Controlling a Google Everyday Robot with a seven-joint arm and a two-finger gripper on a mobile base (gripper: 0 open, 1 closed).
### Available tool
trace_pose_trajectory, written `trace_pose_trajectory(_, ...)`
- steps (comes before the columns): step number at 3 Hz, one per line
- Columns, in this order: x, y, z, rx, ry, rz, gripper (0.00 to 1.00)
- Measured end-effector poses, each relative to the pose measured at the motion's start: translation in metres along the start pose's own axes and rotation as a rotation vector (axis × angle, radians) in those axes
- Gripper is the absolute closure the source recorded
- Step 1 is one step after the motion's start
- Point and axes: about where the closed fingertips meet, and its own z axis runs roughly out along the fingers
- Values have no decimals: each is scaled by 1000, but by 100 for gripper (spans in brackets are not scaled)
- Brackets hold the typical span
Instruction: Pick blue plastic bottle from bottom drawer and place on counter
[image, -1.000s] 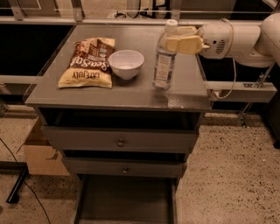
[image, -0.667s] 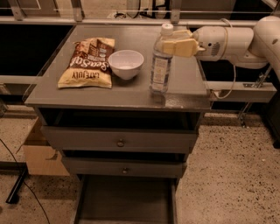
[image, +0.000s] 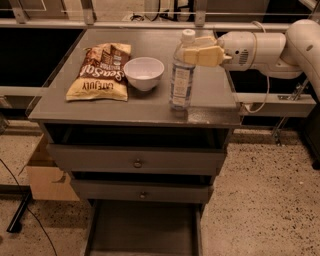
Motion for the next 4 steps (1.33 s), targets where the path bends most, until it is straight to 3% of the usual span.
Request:
trace_pose_trajectory(2,0,0,2,24,-57,-81,100)
trace_pose_trajectory(3,0,0,3,25,-58,-84,100)
trace_pose_trajectory(4,0,1,4,1,-62,-48,100)
